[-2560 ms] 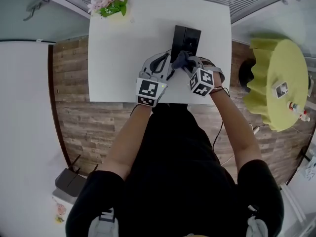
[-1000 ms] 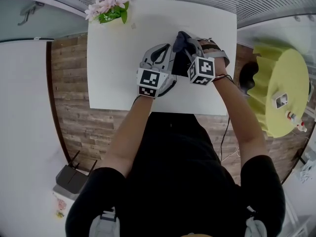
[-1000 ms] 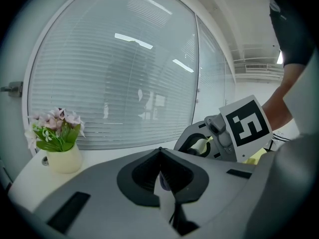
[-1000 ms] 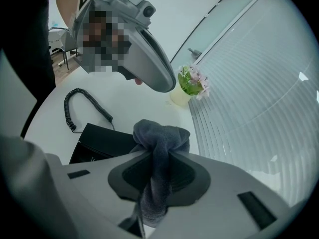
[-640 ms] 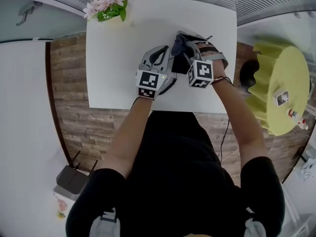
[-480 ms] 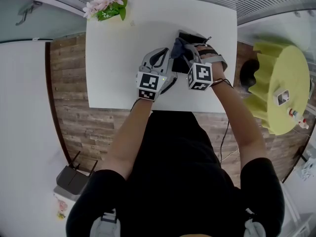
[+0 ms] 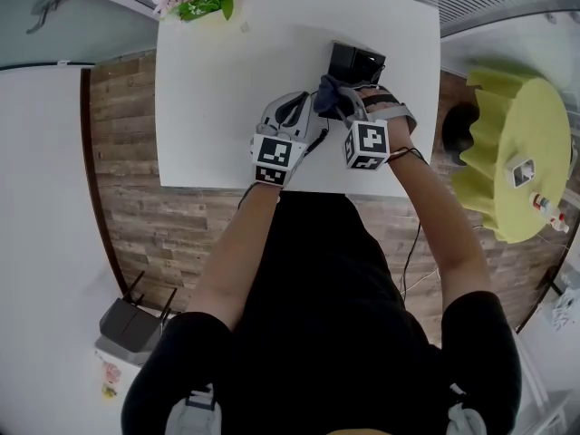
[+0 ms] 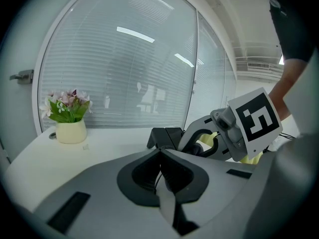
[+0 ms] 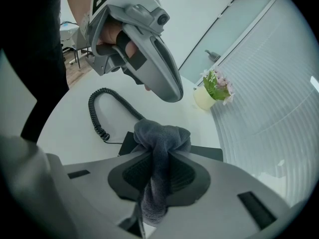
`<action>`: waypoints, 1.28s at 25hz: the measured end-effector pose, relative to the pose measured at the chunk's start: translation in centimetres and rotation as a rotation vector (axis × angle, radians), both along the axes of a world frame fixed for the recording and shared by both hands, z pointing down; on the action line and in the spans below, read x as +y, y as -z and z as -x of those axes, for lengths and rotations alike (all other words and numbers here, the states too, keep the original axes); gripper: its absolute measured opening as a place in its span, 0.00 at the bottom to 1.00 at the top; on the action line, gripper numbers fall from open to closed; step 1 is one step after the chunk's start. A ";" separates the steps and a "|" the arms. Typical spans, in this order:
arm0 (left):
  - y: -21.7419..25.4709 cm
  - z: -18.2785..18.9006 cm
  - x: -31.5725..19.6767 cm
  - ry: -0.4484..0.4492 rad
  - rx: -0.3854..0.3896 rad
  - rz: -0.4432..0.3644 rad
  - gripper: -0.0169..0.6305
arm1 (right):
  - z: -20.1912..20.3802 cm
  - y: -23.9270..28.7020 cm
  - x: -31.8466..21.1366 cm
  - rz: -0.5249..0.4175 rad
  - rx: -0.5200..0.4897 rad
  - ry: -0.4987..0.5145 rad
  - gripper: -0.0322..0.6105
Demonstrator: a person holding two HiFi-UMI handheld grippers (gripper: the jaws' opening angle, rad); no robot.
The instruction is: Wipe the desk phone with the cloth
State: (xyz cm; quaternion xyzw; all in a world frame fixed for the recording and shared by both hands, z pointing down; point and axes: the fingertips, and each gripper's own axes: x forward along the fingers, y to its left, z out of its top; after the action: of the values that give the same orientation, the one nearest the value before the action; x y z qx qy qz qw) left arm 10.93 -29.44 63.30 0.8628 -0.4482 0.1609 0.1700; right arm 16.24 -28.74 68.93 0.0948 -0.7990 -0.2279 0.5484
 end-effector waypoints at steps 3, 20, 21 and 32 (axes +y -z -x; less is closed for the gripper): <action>-0.6 0.1 1.0 0.002 0.000 0.009 0.04 | 0.3 -0.6 1.2 0.009 0.000 0.002 0.19; 4.2 1.5 3.5 -0.035 -0.003 -0.060 0.04 | 0.7 1.8 5.8 0.153 -0.208 -0.155 0.19; 5.0 1.5 3.5 -0.044 -0.001 -0.070 0.04 | 0.5 3.1 5.4 0.171 -0.266 -0.202 0.19; 16.4 0.7 4.2 -0.129 0.035 -0.202 0.04 | -2.1 21.3 3.7 0.103 -0.747 -0.419 0.19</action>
State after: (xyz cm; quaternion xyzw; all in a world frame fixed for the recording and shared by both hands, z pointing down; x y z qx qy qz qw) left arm 10.25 -25.28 46.89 0.9053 -0.4025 0.1103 0.0793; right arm 18.29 -25.01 47.65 0.3034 -0.9165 -0.0216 0.2598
